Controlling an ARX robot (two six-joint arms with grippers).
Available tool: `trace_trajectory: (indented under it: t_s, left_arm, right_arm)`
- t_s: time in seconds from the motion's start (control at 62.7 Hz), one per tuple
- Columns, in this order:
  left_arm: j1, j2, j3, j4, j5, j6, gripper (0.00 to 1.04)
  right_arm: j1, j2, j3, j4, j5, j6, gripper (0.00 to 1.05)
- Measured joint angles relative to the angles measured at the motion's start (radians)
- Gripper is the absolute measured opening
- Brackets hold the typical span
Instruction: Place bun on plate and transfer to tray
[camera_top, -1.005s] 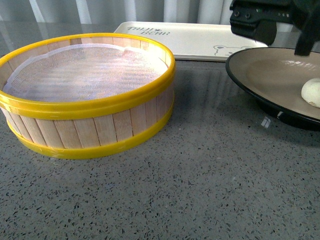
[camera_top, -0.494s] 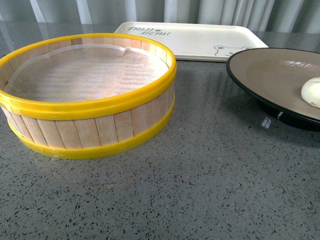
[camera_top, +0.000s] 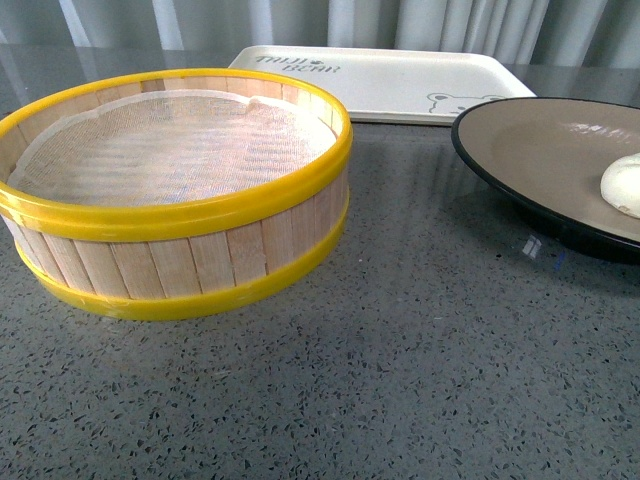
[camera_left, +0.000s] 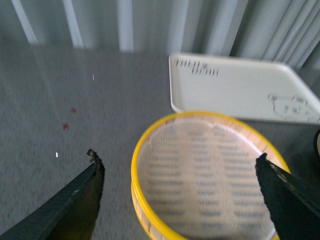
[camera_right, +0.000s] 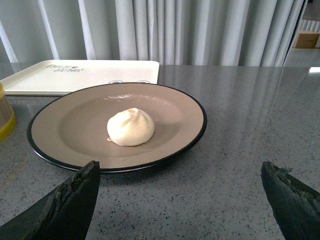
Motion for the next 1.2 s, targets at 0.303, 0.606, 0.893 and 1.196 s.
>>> trace_trajectory:
  t_s: [0.303,0.606,0.893,1.196]
  left_arm:
    - [0.201,-0.237,-0.332,0.113,0.177,0.069,0.14]
    - [0.332,-0.351,-0.453,0.126,0.294,0.073,0.04]
    - [0.332,-0.431,-0.515,0.115,0.295,0.073,0.04]
    - [0.332,-0.512,-0.556,0.076,0.294,0.073,0.04]
  right_arm:
    - [0.000,0.000,0.000,0.000,0.000,0.000,0.96]
    - [0.000,0.000,0.000,0.000,0.000,0.000,0.96]
    - [0.000,0.000,0.000,0.000,0.000,0.000,0.96]
    - [0.000,0.000,0.000,0.000,-0.001,0.000,0.96]
